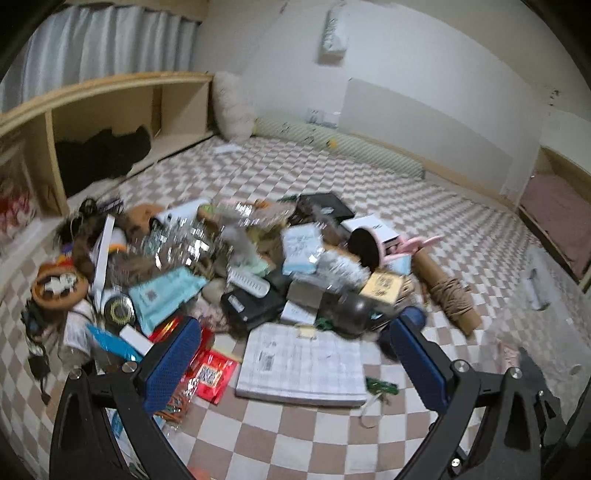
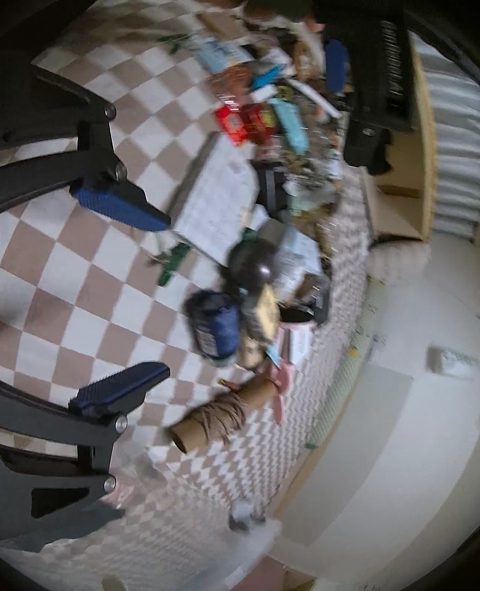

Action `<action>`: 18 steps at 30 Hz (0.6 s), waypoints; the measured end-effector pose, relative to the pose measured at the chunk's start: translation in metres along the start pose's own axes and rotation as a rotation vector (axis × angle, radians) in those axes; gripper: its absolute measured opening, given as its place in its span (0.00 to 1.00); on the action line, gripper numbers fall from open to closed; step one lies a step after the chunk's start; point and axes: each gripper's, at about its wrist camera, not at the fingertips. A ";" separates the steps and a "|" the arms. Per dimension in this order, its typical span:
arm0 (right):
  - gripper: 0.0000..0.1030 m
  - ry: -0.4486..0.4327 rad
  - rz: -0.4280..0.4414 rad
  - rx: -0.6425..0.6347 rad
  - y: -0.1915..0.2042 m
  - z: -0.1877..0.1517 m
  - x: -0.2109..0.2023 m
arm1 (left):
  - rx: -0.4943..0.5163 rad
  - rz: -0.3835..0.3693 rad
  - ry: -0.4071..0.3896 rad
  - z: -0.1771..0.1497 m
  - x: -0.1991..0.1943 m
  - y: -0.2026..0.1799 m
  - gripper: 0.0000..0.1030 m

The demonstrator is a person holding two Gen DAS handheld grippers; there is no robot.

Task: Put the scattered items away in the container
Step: 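Lower the right tool toward the green clip beside the notebook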

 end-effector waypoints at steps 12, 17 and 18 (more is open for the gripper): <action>0.61 0.076 0.077 -0.142 0.004 -0.003 0.070 | -0.010 0.033 0.047 -0.015 0.023 0.017 1.00; 0.50 0.122 0.087 -0.203 0.010 -0.003 0.099 | -0.001 0.042 0.050 -0.014 0.030 0.018 1.00; 0.49 0.121 0.095 -0.196 0.010 -0.003 0.101 | -0.001 0.039 0.051 -0.014 0.031 0.018 1.00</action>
Point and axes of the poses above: each gripper's, at about its wrist camera, not at the fingertips, and x roughly the way its jaws point, y to its left, z to its top, and after that the axes turned 1 degree about -y, right-handed
